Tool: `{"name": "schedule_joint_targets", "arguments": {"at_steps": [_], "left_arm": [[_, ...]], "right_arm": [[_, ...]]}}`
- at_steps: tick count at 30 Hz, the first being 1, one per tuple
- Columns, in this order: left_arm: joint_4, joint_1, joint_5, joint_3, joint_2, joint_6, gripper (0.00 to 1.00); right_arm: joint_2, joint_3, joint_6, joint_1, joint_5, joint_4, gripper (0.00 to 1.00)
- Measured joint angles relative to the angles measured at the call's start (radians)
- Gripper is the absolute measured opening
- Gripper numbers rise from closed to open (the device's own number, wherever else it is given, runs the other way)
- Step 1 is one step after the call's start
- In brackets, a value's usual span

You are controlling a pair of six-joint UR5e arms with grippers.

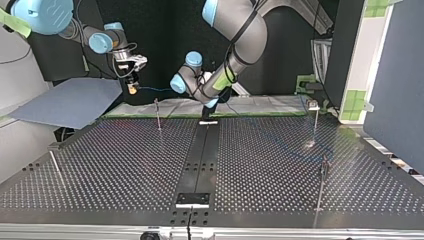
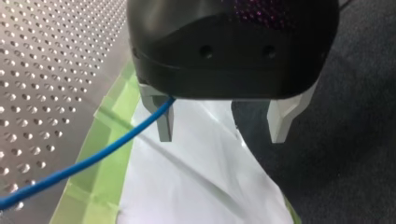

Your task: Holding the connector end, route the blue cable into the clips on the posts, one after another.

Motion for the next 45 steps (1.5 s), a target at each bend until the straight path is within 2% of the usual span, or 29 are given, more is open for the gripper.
{"name": "schedule_joint_targets", "arguments": {"at_steps": [2, 3, 5, 6, 7, 8, 9, 10, 12, 13, 14, 15, 17, 27, 31, 39, 45], "left_arm": [[-0.001, 0.0, -0.01, 0.0, 0.0, 0.001, 0.8], [-0.001, 0.0, -0.013, 0.0, 0.0, 0.002, 0.8], [-0.001, 0.0, -0.018, 0.0, 0.0, 0.001, 0.62], [0.0, 0.0, -0.019, 0.0, 0.0, 0.001, 0.62], [0.001, -0.001, -0.02, 0.0, 0.0, 0.0, 0.55], [0.001, -0.001, -0.021, 0.0, 0.0, -0.001, 0.43], [0.002, -0.002, -0.022, 0.0, 0.0, -0.002, 0.43], [0.003, -0.003, -0.022, 0.0, 0.0, -0.003, 0.31], [0.007, -0.005, -0.023, 0.001, 0.0, -0.011, 0.27], [0.01, -0.006, -0.023, 0.001, 0.0, -0.014, 0.18], [0.014, -0.008, -0.023, 0.001, 0.0, -0.018, 0.13], [0.018, -0.009, -0.023, 0.0, 0.0, -0.02, 0.13], [0.029, -0.013, -0.021, 0.0, 0.0, -0.023, 0.02], [0.049, -0.02, -0.014, 0.0, 0.0, -0.023, 0.0], [0.051, -0.022, -0.025, 0.0, 0.001, -0.022, 0.0], [0.062, -0.043, -0.1, -0.004, 0.011, -0.024, 0.0], [0.102, -0.064, -0.158, -0.045, 0.042, -0.027, 0.0]], "right_arm": [[0.0, 0.0, 0.0, 0.0, 0.0, 0.0, 0.0], [0.0, -0.001, 0.0, 0.0, 0.0, -0.001, 0.0], [0.0, -0.001, 0.0, 0.0, 0.0, -0.001, 0.0], [0.0, -0.001, 0.0, 0.0, 0.0, -0.001, 0.0], [0.0, -0.001, 0.0, 0.0, 0.0, 0.0, 0.0], [0.0, -0.001, 0.0, 0.0, 0.0, 0.0, 0.0], [0.0, -0.001, 0.0, 0.0, 0.0, 0.0, 0.0], [0.0, -0.001, 0.0, 0.0, 0.0, 0.0, 0.0], [0.0, -0.001, 0.0, 0.0, 0.0, 0.0, 0.0], [0.0, -0.001, 0.0, 0.0, 0.0, 0.0, 0.0], [0.0, -0.001, 0.0, 0.0, 0.0, 0.0, 0.0], [0.0, -0.001, 0.0, 0.0, 0.0, 0.0, 0.0], [0.0, -0.001, 0.0, 0.0, 0.0, 0.0, 0.0], [0.0, 0.0, 0.001, 0.0, 0.0, 0.0, 0.0], [0.0, -0.001, 0.002, -0.001, 0.0, 0.001, 0.0], [0.0, -0.006, 0.017, -0.013, 0.0, 0.003, 0.0], [0.0, -0.012, 0.024, -0.024, 0.003, 0.014, 0.0]]}}
